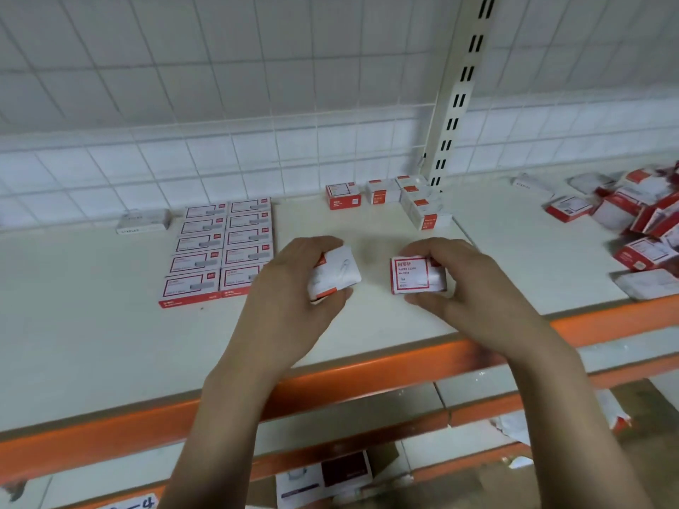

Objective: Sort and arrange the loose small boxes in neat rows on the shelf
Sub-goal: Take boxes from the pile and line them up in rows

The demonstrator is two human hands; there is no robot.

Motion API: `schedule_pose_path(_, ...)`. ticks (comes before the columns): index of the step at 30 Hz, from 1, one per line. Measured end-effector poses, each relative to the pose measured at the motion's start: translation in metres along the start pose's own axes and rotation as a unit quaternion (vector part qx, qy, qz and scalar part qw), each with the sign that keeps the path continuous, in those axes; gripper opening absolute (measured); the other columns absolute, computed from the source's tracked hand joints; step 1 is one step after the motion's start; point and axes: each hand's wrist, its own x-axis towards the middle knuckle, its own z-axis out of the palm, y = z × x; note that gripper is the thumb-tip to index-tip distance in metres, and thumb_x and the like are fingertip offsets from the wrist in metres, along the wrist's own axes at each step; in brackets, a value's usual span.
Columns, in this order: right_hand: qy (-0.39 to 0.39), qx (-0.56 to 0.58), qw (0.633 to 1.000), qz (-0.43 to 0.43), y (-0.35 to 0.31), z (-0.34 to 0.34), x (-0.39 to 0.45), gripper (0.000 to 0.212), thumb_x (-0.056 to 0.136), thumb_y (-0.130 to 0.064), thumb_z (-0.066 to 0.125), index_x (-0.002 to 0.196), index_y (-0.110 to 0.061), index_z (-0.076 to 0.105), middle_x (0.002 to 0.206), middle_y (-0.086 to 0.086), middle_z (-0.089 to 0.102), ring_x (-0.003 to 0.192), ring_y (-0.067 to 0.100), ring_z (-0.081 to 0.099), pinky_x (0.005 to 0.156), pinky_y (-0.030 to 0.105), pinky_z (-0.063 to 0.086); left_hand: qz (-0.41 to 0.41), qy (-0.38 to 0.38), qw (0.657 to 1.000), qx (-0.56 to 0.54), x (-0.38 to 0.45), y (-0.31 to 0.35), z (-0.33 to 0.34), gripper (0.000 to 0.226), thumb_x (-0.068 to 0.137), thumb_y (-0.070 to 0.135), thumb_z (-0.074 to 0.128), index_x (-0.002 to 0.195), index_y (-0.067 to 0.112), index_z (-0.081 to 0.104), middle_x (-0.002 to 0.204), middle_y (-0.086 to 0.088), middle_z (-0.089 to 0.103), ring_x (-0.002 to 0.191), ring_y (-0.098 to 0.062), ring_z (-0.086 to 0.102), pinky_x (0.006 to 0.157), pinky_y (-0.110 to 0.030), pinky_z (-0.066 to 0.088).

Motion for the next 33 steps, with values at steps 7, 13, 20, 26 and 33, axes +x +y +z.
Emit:
schedule_pose_path(7, -0.003, -0.003, 1.0, 0.022, 0.012, -0.002, 0.002, 0.036, 0.079, -0.01, 0.068, 0.107, -0.028, 0.056, 0.094, -0.028, 0.053, 0.093, -0.004, 0.044, 0.076, 0.004, 0.032, 0.017, -0.013, 1.0, 0.014, 0.013, -0.004, 0.011, 0.046, 0.077, 0.023, 0.073, 0.12, 0.021, 0.057, 0.107, 0.011, 0.052, 0.1, -0.011, 0.05, 0.075, -0.008, 0.04)
schedule_pose_path(13, -0.01, -0.002, 0.999, 0.033, 0.034, -0.013, 0.011, 0.036, 0.079, -0.01, 0.068, 0.109, -0.025, 0.055, 0.095, -0.024, 0.052, 0.091, 0.002, 0.046, 0.076, 0.005, 0.035, 0.011, -0.015, 0.999, 0.031, 0.033, 0.0, 0.029, 0.054, 0.076, 0.017, 0.075, 0.127, 0.017, 0.056, 0.106, 0.006, 0.044, 0.098, -0.007, 0.045, 0.073, 0.001, 0.035)
schedule_pose_path(20, -0.005, 0.017, 1.0, 0.025, 0.062, -0.025, 0.03, 0.039, 0.078, -0.006, 0.068, 0.112, -0.018, 0.056, 0.107, -0.004, 0.056, 0.094, 0.006, 0.051, 0.078, 0.006, 0.036, -0.001, -0.009, 0.999, 0.041, 0.06, 0.015, 0.047, 0.055, 0.076, 0.022, 0.075, 0.125, 0.015, 0.053, 0.116, 0.001, 0.056, 0.106, -0.011, 0.052, 0.079, -0.015, 0.042)
schedule_pose_path(26, -0.013, 0.006, 1.0, 0.018, 0.081, -0.03, 0.045, 0.039, 0.079, -0.011, 0.067, 0.115, -0.02, 0.055, 0.108, -0.005, 0.055, 0.097, 0.009, 0.051, 0.079, 0.016, 0.04, 0.012, -0.003, 0.998, 0.069, 0.081, 0.017, 0.059, 0.051, 0.072, 0.019, 0.078, 0.118, 0.01, 0.058, 0.11, -0.001, 0.058, 0.098, -0.014, 0.053, 0.078, -0.013, 0.037)
schedule_pose_path(33, -0.015, 0.023, 1.0, 0.015, 0.098, -0.035, 0.062, 0.042, 0.081, -0.014, 0.067, 0.118, -0.026, 0.052, 0.105, -0.011, 0.051, 0.098, 0.007, 0.051, 0.082, 0.021, 0.041, -0.003, -0.019, 0.995, 0.096, 0.107, 0.014, 0.073, 0.052, 0.069, 0.018, 0.08, 0.116, 0.01, 0.061, 0.102, 0.001, 0.051, 0.093, -0.019, 0.055, 0.082, -0.023, 0.043)
